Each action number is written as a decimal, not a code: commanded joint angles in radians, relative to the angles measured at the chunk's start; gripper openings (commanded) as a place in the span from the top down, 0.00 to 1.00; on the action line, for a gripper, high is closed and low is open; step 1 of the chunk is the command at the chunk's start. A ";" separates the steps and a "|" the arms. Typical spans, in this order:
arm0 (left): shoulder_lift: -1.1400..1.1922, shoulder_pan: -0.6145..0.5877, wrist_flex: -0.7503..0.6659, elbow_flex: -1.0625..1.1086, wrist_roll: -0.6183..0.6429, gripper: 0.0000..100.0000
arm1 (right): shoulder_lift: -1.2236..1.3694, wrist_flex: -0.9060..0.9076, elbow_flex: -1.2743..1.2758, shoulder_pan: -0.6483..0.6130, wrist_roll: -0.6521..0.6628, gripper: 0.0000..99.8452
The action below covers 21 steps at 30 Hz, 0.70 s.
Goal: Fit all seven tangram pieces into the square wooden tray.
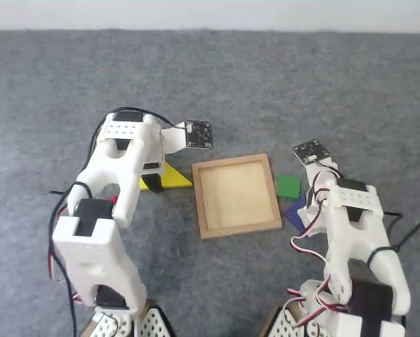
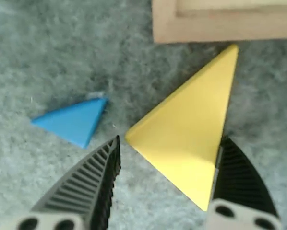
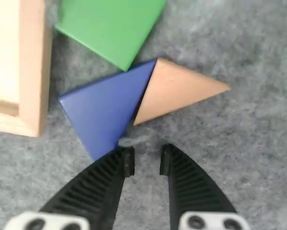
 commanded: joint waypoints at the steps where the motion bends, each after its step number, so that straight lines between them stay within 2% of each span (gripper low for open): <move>1: -0.008 0.005 -0.011 -0.039 -0.034 0.69 | -0.031 -0.019 0.002 0.010 0.014 0.88; 14: -0.006 0.032 -0.005 -0.038 -0.063 0.69 | -0.031 -0.019 0.002 0.010 0.017 0.88; 17: 0.006 0.041 -0.006 -0.039 -0.104 0.69 | -0.031 -0.019 0.002 0.008 0.017 0.88; 21: 0.068 0.038 0.029 -0.113 -0.110 0.69 | -0.031 -0.019 0.002 0.008 0.017 0.88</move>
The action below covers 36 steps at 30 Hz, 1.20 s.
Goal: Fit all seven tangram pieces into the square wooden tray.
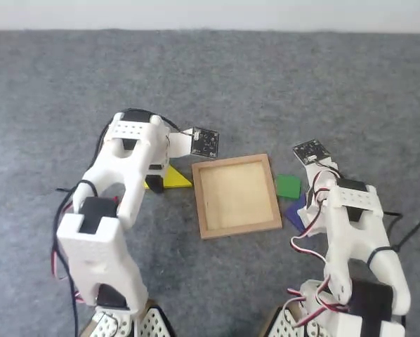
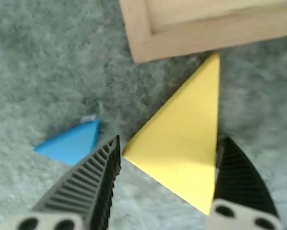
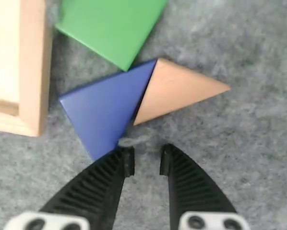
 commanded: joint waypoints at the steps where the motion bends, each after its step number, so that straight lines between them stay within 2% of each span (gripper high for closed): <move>1: 0.041 0.002 0.051 -0.107 -0.014 0.69 | -0.031 -0.019 0.002 0.008 0.014 0.88; 7: 0.183 -0.003 0.247 -0.334 -0.012 0.69 | -0.031 -0.019 0.002 0.010 0.012 0.88; 10: 0.222 -0.035 0.313 -0.421 0.038 0.69 | -0.031 -0.027 0.002 0.010 0.009 0.88; 14: 0.233 -0.080 0.311 -0.441 0.081 0.69 | -0.031 -0.027 0.002 0.010 0.011 0.88; 36: 0.241 -0.054 0.311 -0.441 0.080 0.70 | -0.031 -0.027 0.002 0.010 0.009 0.88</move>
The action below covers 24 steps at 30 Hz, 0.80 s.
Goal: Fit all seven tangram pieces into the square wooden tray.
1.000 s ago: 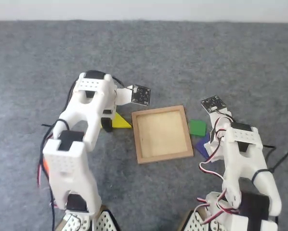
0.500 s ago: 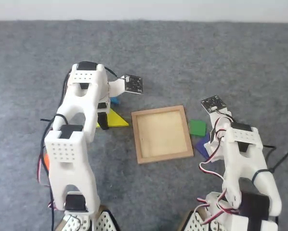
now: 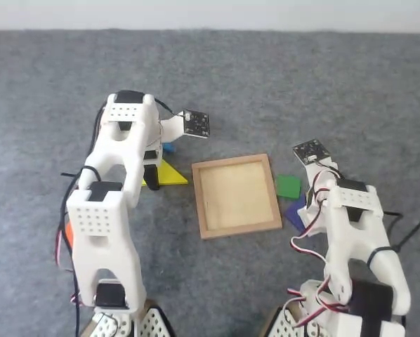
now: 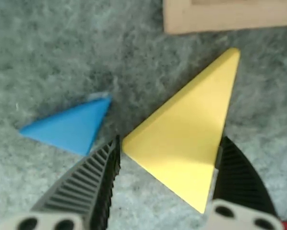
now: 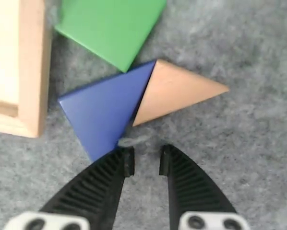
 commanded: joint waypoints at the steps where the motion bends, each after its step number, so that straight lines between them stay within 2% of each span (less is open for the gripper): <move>1: -0.015 0.006 0.011 -0.044 0.012 0.70 | -0.031 -0.019 0.002 0.008 0.009 0.88; 6: -0.014 0.008 0.012 -0.041 0.063 0.79 | -0.031 -0.019 0.002 0.010 0.009 0.88; 16: -0.023 0.008 0.017 -0.039 0.132 0.88 | -0.031 -0.019 0.002 0.010 0.008 0.88; 24: -0.025 0.023 0.018 -0.021 0.133 0.89 | -0.031 -0.019 0.002 0.010 0.008 0.88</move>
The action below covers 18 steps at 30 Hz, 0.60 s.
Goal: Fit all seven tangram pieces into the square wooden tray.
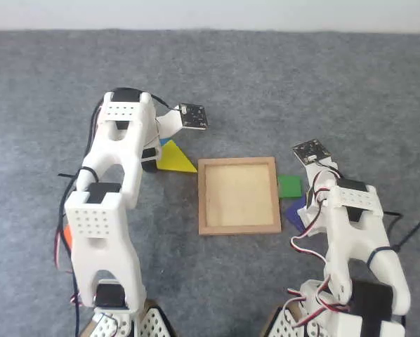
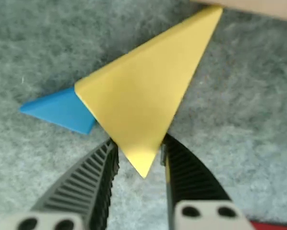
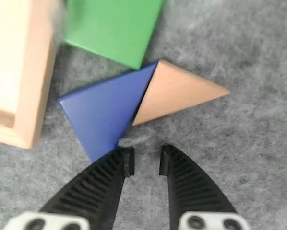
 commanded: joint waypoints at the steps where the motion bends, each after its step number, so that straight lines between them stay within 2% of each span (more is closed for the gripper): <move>1: -0.017 0.028 -0.002 -0.019 0.011 0.90 | -0.031 -0.019 0.002 0.010 0.008 0.88; 7: -0.017 0.054 0.017 -0.018 0.011 0.98 | -0.031 -0.019 0.002 0.010 0.008 0.88; 14: -0.028 0.055 0.017 -0.018 0.034 0.99 | -0.031 -0.019 0.002 0.010 0.008 0.88; 18: -0.120 0.037 0.012 0.038 0.072 0.99 | -0.031 -0.019 0.002 0.010 0.008 0.88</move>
